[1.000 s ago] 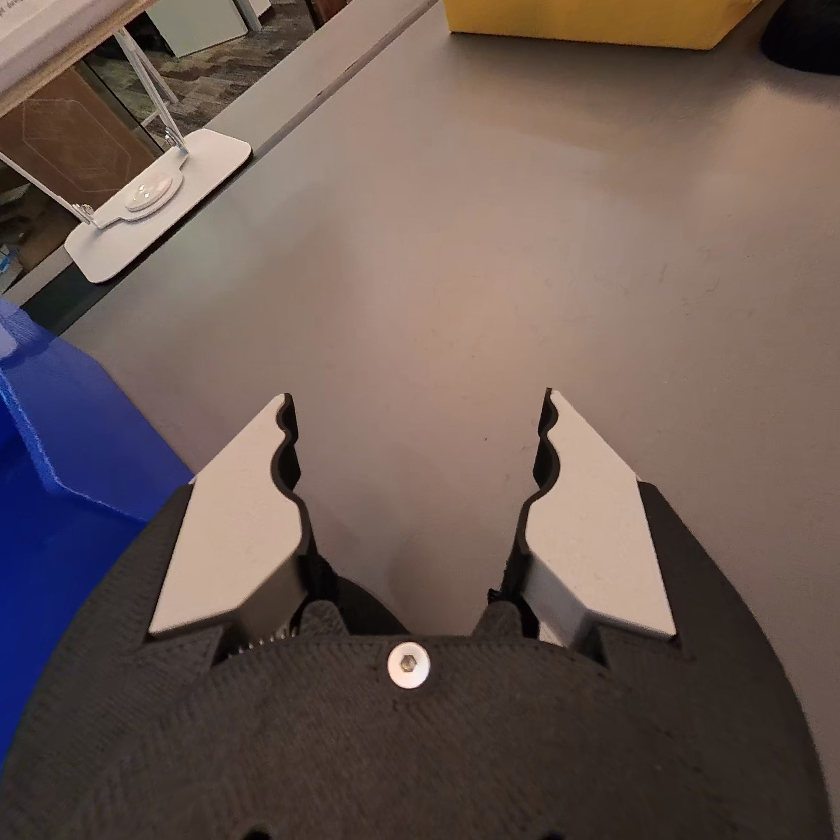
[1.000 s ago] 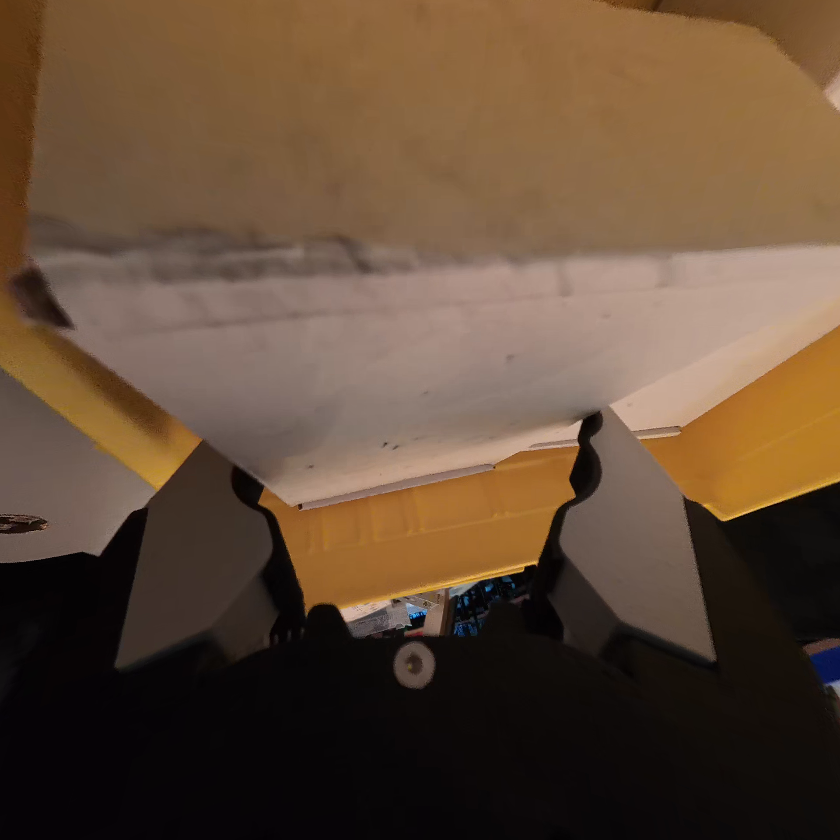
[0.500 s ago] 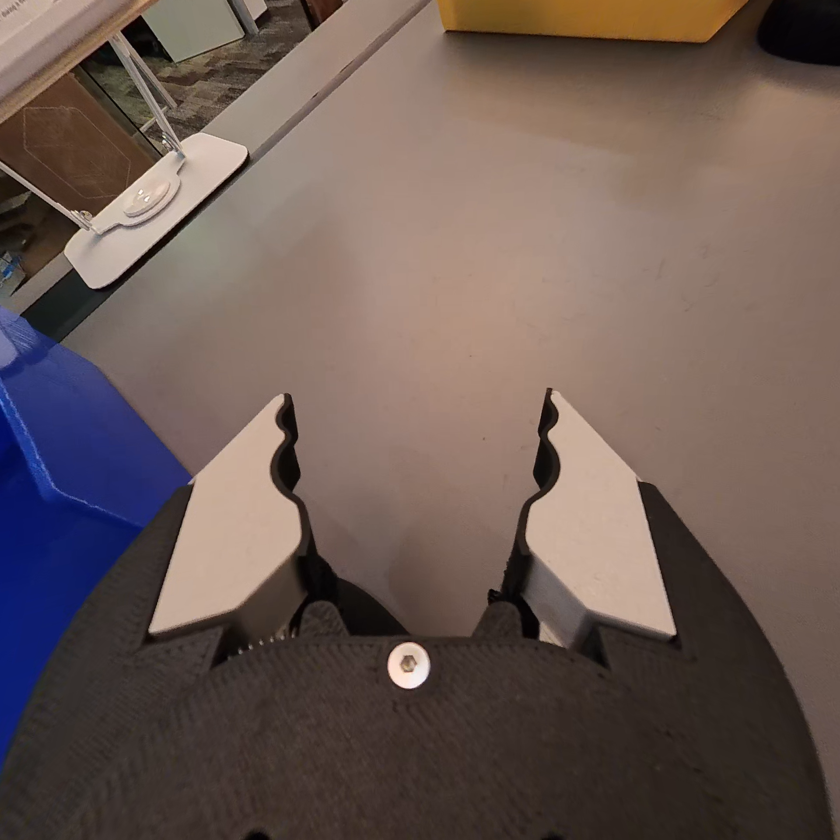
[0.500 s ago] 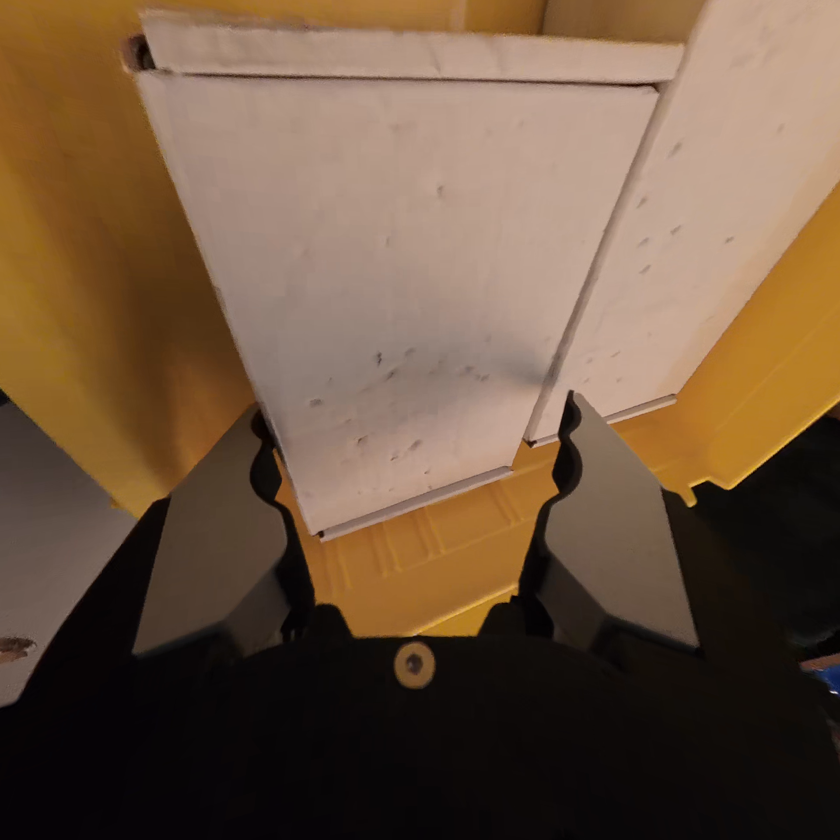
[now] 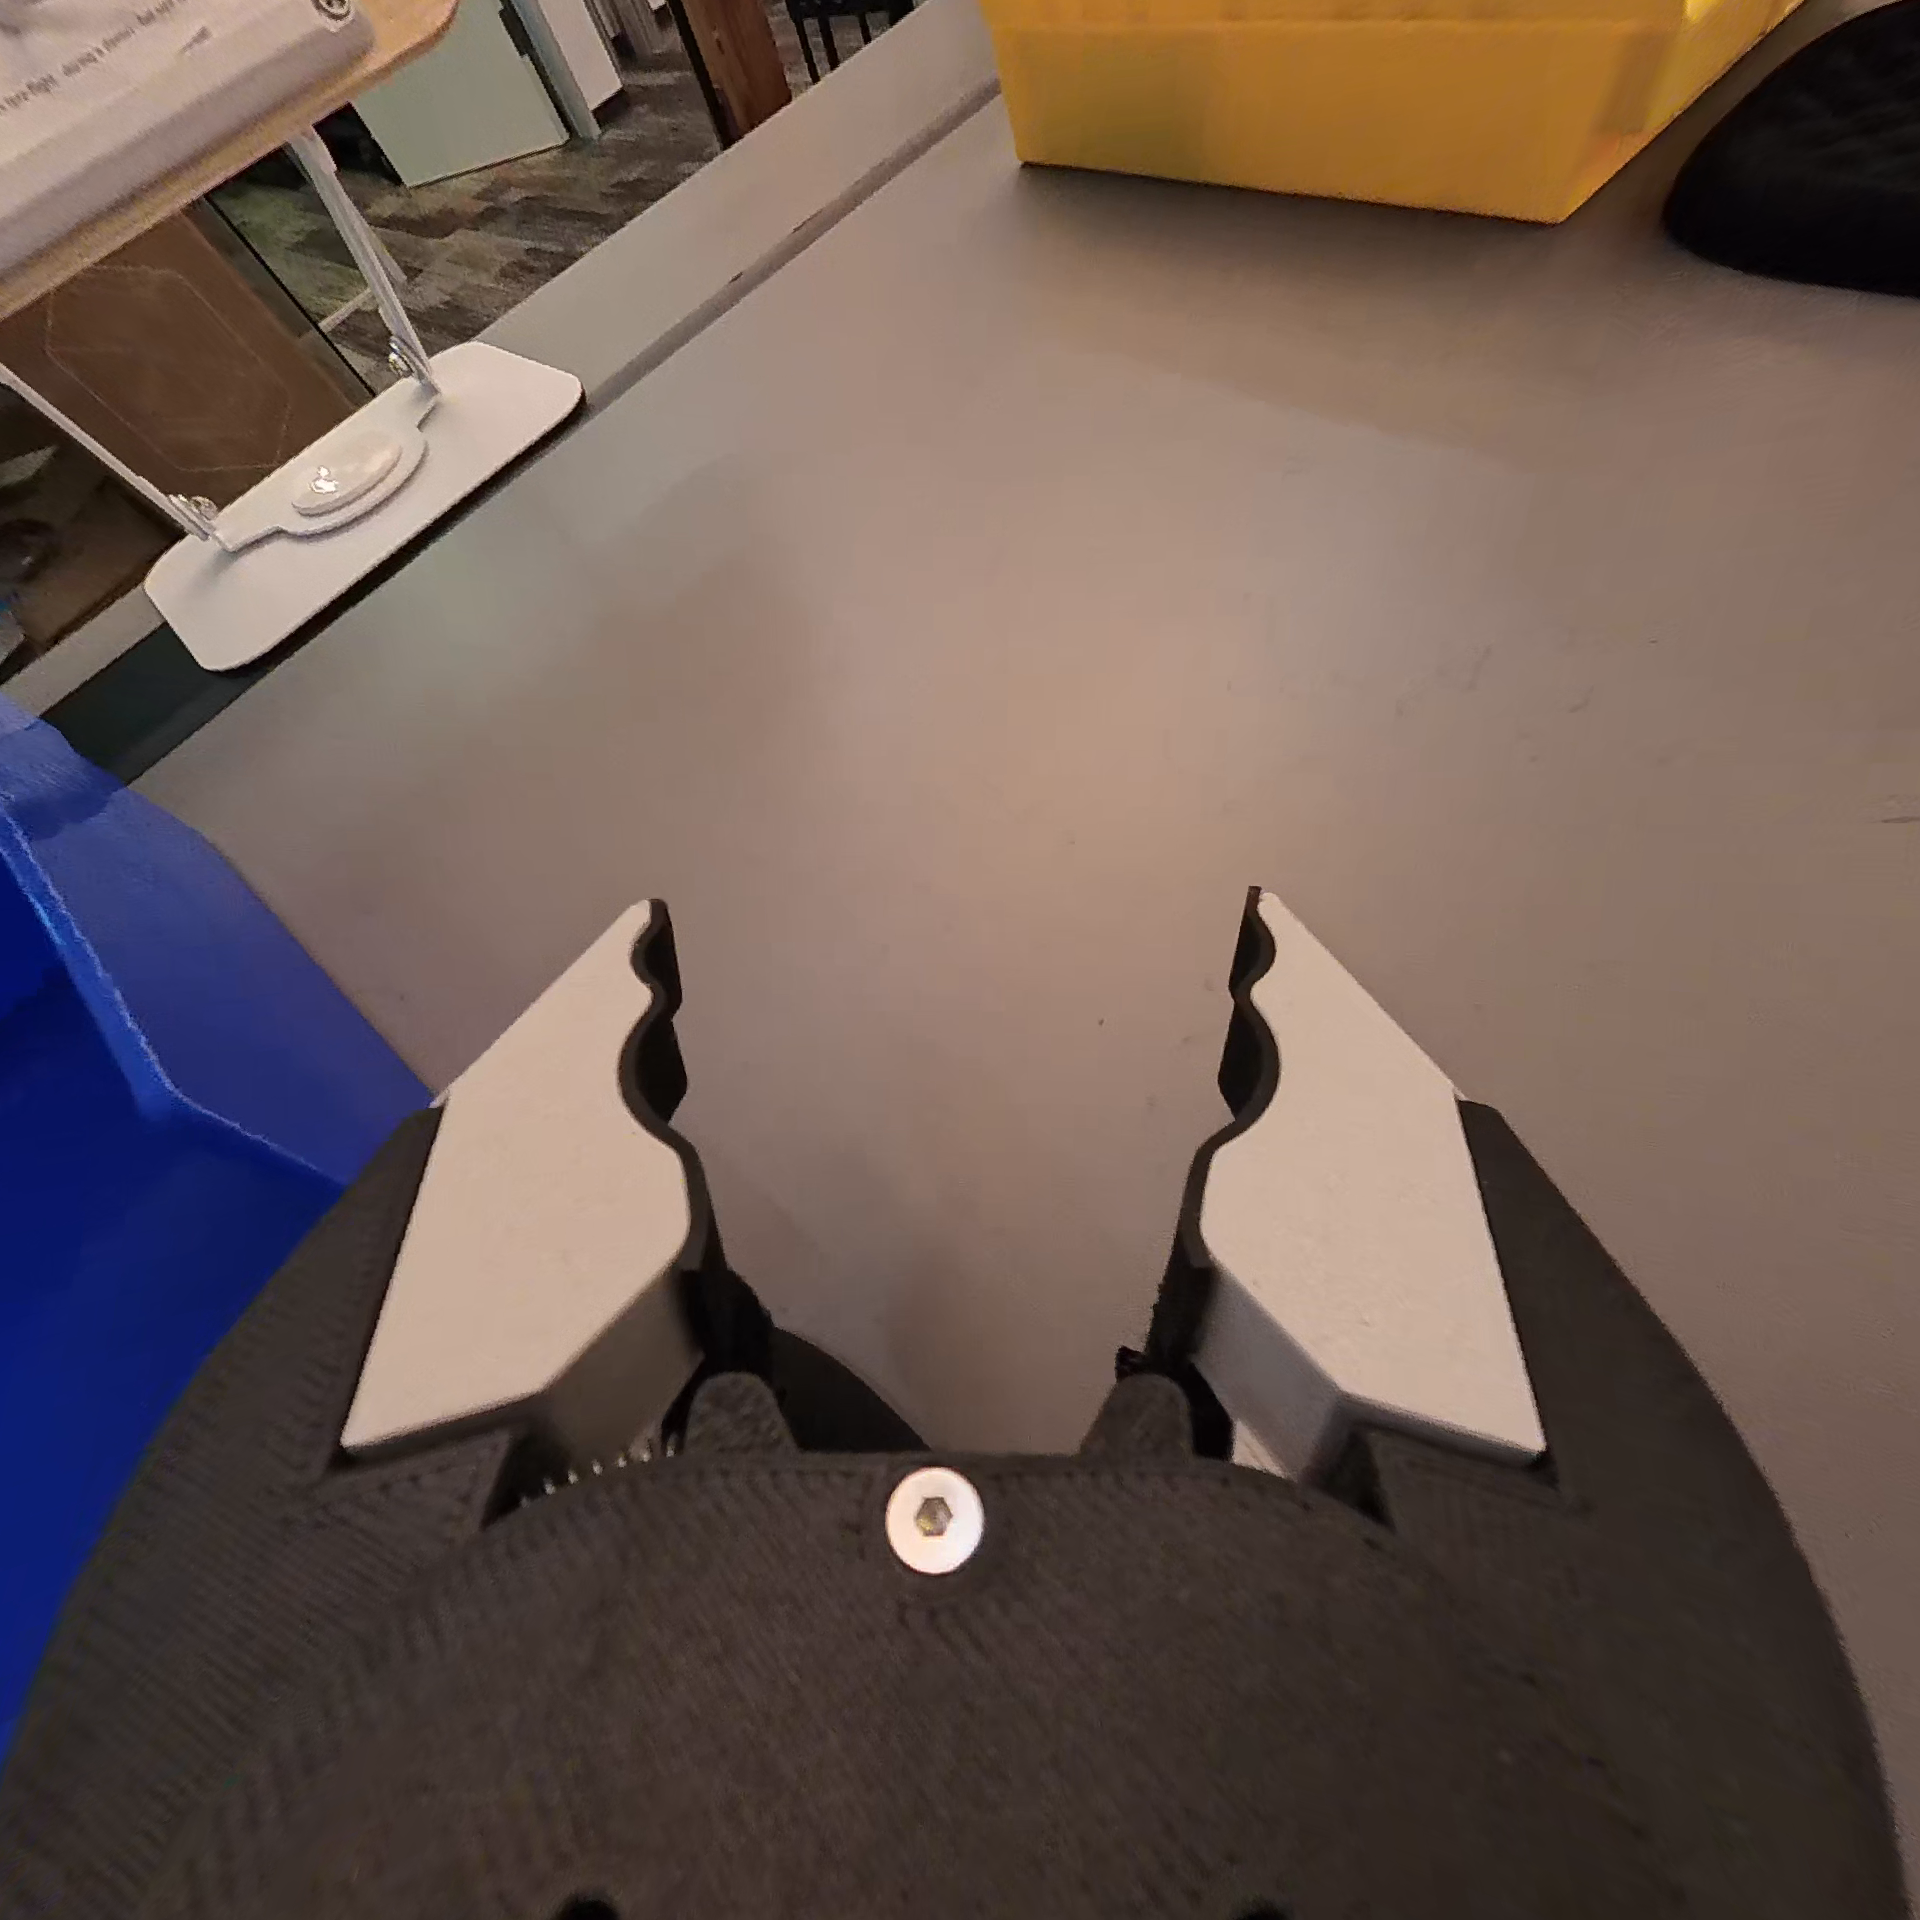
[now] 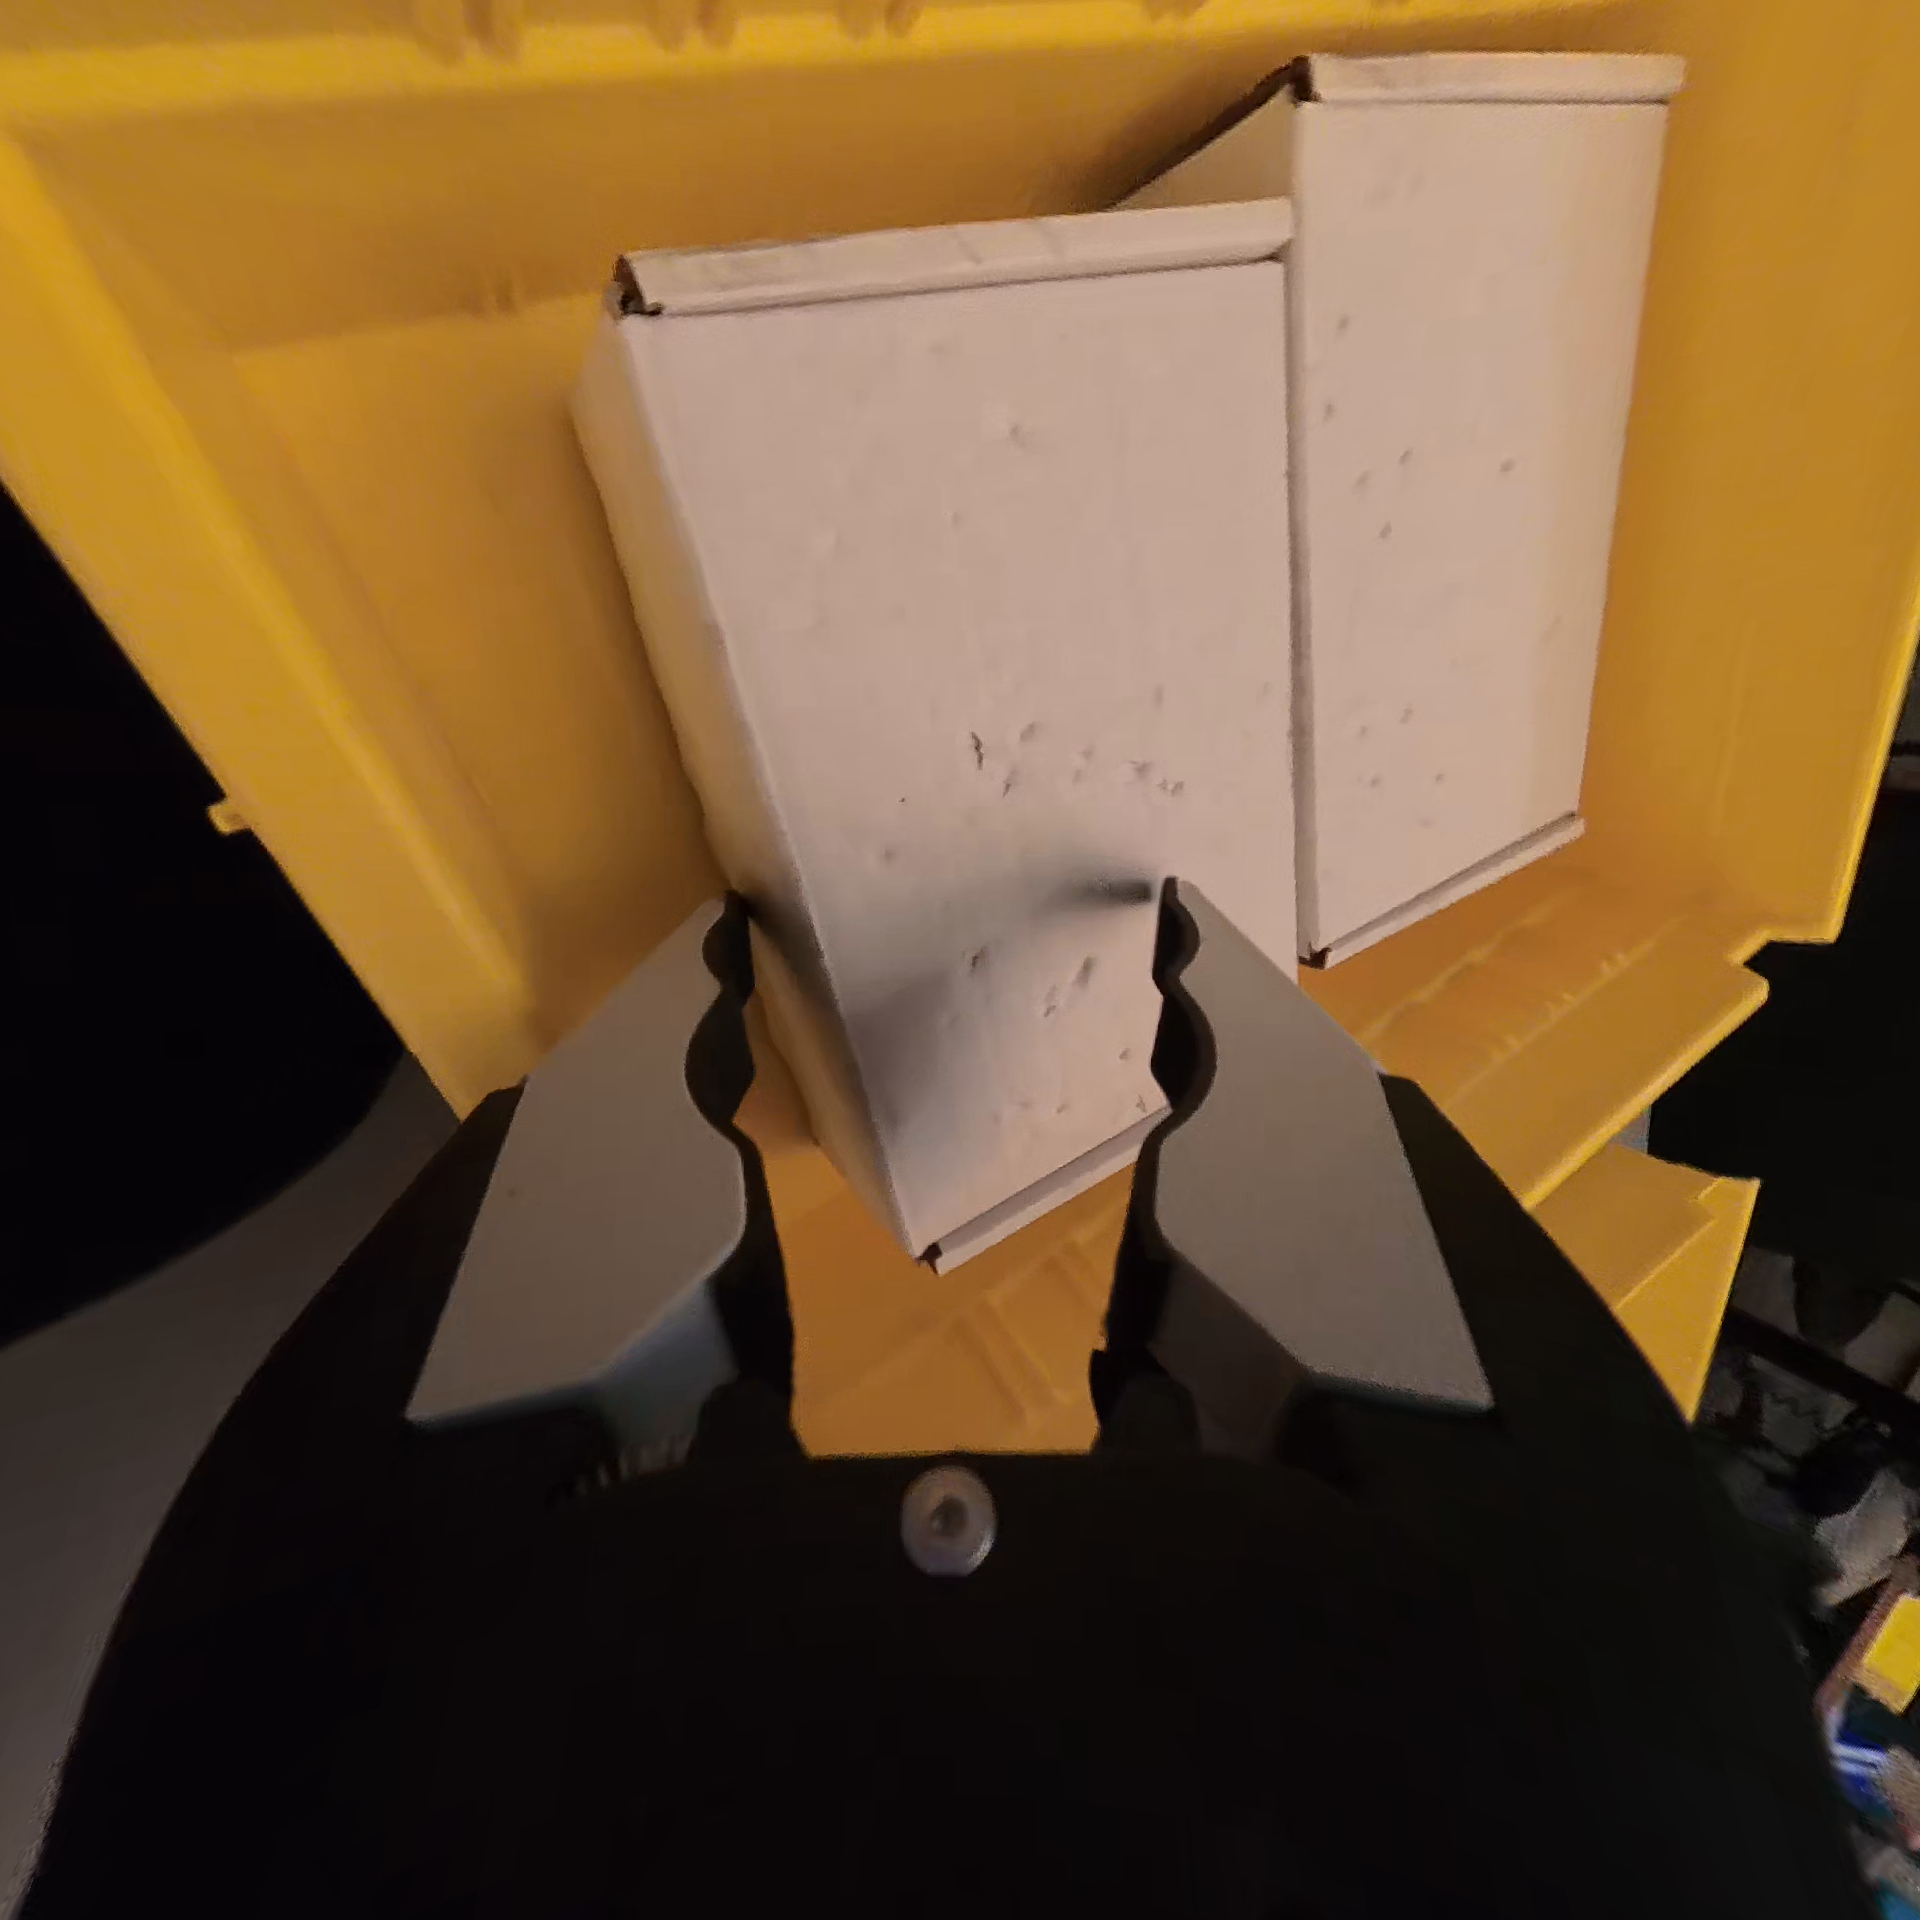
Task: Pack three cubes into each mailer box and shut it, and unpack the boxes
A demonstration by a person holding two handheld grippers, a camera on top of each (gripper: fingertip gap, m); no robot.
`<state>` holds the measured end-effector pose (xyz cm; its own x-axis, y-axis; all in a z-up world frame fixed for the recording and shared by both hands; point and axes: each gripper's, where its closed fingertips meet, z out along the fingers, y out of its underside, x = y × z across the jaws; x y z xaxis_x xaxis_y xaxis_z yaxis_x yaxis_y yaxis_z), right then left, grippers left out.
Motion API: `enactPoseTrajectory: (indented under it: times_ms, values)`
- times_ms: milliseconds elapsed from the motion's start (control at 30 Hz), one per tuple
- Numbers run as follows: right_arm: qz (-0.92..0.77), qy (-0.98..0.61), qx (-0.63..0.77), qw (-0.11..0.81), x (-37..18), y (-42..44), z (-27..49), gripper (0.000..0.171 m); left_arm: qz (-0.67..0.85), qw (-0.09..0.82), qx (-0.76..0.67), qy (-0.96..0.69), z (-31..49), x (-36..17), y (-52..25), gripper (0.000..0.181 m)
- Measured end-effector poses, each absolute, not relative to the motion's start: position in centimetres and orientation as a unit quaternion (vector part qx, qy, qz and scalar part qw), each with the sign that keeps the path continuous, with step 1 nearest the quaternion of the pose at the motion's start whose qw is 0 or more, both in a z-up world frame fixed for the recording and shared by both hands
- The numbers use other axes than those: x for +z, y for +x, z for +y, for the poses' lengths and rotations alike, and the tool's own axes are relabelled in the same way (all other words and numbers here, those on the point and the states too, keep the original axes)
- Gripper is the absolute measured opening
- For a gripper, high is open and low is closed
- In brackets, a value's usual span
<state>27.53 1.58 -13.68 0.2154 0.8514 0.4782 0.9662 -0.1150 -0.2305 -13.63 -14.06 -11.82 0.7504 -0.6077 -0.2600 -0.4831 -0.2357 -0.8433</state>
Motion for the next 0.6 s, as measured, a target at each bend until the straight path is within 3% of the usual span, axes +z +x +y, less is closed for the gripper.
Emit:
enactPoseTrajectory:
  times_ms: [233,400,533,600]
  values:
    - [-0.458,-0.752,-0.108,0.462,-7.3,27.1,1.1,0.075,0.342,0.522,-0.107,-0.774,-14.7,-10.5,-12.9,0.105]
    - [-0.276,-0.706,0.003,0.652,1.0,25.1,-6.5,0.064,0.372,0.541,-0.217,-0.722,-16.3,-4.2,-9.3,0.095]
    - [-0.214,-0.688,0.056,0.691,3.1,22.5,-13.9,0.068,0.432,0.527,-0.293,-0.67,-17.3,1.2,-4.9,0.094]
    - [-0.227,-0.691,0.023,0.686,3.8,21.2,-17.0,0.049,0.468,0.512,-0.323,-0.644,-18.0,3.1,-2.4,0.084]
